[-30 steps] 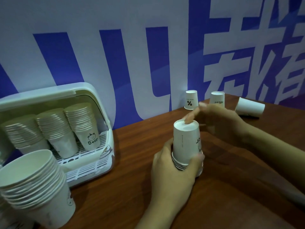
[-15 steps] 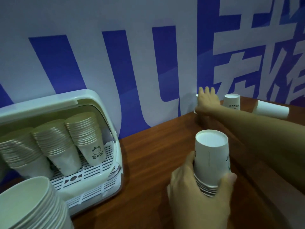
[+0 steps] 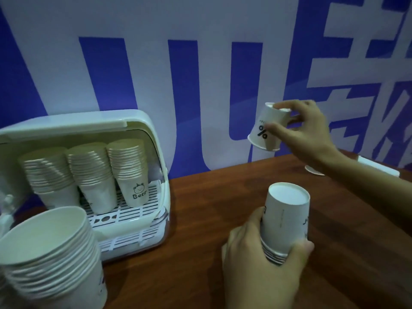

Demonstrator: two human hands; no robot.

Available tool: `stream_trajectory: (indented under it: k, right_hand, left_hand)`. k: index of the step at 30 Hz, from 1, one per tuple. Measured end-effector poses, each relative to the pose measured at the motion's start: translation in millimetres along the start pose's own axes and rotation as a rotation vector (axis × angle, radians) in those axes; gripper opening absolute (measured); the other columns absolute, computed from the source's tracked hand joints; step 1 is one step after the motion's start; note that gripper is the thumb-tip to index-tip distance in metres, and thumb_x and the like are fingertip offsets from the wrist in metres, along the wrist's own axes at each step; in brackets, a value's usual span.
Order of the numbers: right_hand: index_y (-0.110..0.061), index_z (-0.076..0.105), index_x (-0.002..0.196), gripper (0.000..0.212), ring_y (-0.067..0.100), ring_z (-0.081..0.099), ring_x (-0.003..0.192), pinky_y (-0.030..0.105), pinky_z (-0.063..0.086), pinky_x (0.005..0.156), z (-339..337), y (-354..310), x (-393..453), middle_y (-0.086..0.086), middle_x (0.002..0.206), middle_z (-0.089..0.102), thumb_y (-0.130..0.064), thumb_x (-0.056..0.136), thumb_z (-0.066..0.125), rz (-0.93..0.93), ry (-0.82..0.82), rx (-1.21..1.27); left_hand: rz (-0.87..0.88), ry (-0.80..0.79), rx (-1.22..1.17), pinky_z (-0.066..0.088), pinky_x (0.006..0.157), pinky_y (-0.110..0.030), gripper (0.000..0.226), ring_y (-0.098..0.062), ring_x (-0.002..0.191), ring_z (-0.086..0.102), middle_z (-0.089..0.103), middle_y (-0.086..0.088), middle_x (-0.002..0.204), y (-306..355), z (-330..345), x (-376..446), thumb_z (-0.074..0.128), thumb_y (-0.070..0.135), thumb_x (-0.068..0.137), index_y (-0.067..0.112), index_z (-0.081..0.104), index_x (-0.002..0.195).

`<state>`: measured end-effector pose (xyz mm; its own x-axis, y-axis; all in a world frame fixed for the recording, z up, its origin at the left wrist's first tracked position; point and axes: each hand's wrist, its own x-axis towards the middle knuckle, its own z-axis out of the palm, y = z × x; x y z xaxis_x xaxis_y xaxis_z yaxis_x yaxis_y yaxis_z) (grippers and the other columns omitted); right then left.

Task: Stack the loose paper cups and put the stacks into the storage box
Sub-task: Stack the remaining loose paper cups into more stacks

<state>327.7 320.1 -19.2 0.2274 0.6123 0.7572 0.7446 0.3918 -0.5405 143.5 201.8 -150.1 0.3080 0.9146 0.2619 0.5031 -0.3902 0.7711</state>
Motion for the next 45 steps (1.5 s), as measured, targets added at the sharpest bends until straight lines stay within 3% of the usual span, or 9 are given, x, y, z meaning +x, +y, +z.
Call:
stream_trajectory:
  k: [5, 13, 18, 24, 28, 30, 36, 42, 45]
  right_hand:
    - [-0.026, 0.064, 0.115, 0.049, 0.015, 0.067, 0.106, 0.035, 0.060, 0.081, -81, -69, -55, -0.005, 0.114, 0.067, -0.051, 0.073, 0.069, -0.047, -0.204, 0.270]
    - [-0.033, 0.063, 0.107, 0.045, 0.014, 0.067, 0.097, 0.041, 0.060, 0.080, -72, -64, -113, -0.010, 0.109, 0.064, -0.057, 0.070, 0.072, -0.073, -0.535, 0.028]
    - [-0.029, 0.064, 0.105, 0.038, 0.019, 0.067, 0.093, 0.047, 0.057, 0.077, -57, -53, -131, -0.002, 0.104, 0.066, -0.048, 0.073, 0.073, -0.039, -0.459, 0.141]
    - [-0.028, 0.063, 0.115, 0.037, 0.013, 0.064, 0.111, 0.047, 0.058, 0.079, -54, -51, -146, -0.012, 0.117, 0.065, -0.044, 0.082, 0.072, 0.006, -0.433, 0.182]
    - [-0.024, 0.058, 0.132, 0.039, 0.017, 0.065, 0.115, 0.034, 0.057, 0.090, -61, -41, -143, -0.002, 0.121, 0.068, -0.032, 0.094, 0.059, 0.057, -0.474, 0.392]
    - [-0.028, 0.051, 0.137, 0.044, 0.022, 0.069, 0.102, 0.032, 0.057, 0.083, -64, -19, -131, 0.004, 0.113, 0.069, -0.034, 0.094, 0.055, 0.166, -0.301, 0.418]
    - [-0.017, 0.046, 0.139, 0.052, 0.027, 0.054, 0.123, 0.042, 0.047, 0.102, -92, 87, -103, 0.008, 0.131, 0.055, -0.010, 0.091, 0.065, 0.537, 0.245, -0.117]
    - [-0.023, 0.015, 0.158, 0.106, 0.039, 0.033, 0.144, 0.056, 0.026, 0.117, -121, 144, -89, 0.018, 0.152, 0.040, -0.014, 0.077, 0.083, 0.781, 0.089, -0.449]
    - [-0.019, 0.050, 0.137, 0.062, 0.037, 0.056, 0.122, 0.050, 0.043, 0.103, -121, 150, -93, 0.019, 0.129, 0.061, -0.025, 0.082, 0.080, 0.688, 0.077, -0.475]
  left_hand:
    - [0.019, 0.113, -0.142, 0.049, 0.107, -0.035, 0.082, 0.003, 0.118, 0.054, 0.058, 0.034, 0.116, 10, -13, -11, 0.061, 0.087, 0.061, 0.056, 0.050, 0.136]
    - [0.043, 0.163, -0.159, 0.057, 0.090, -0.039, 0.065, -0.008, 0.108, 0.062, 0.070, 0.017, 0.106, 1, -13, -9, 0.071, 0.071, 0.064, 0.037, 0.065, 0.120]
    - [-0.001, 0.082, -0.156, 0.038, 0.121, -0.043, 0.112, -0.008, 0.144, 0.034, 0.044, 0.017, 0.151, 5, -16, -10, 0.076, 0.069, 0.066, 0.035, 0.027, 0.160]
    - [0.057, 0.168, -0.309, 0.060, 0.093, -0.041, 0.062, -0.007, 0.115, 0.066, 0.069, 0.021, 0.122, -3, -11, -7, 0.073, 0.062, 0.074, 0.048, 0.057, 0.132]
    - [0.093, 0.181, -0.282, 0.061, 0.090, -0.036, 0.063, -0.001, 0.110, 0.067, 0.069, 0.024, 0.118, -2, -10, -7, 0.068, 0.074, 0.070, 0.049, 0.058, 0.127]
    - [0.100, 0.169, -0.262, 0.061, 0.093, -0.034, 0.062, 0.001, 0.112, 0.065, 0.067, 0.027, 0.120, -2, -10, -8, 0.065, 0.079, 0.068, 0.055, 0.054, 0.124]
    - [0.092, 0.154, -0.213, 0.058, 0.100, -0.040, 0.058, -0.001, 0.116, 0.063, 0.065, 0.029, 0.122, -3, -9, -5, 0.062, 0.087, 0.067, 0.066, 0.045, 0.118]
    - [0.090, 0.129, -0.233, 0.059, 0.097, -0.036, 0.044, 0.000, 0.114, 0.064, 0.063, 0.032, 0.116, -1, -12, -6, 0.069, 0.081, 0.072, 0.073, 0.044, 0.107]
    - [0.075, 0.111, -0.261, 0.058, 0.095, -0.028, 0.043, 0.000, 0.115, 0.063, 0.062, 0.032, 0.117, 2, -12, -7, 0.075, 0.071, 0.076, 0.069, 0.045, 0.106]
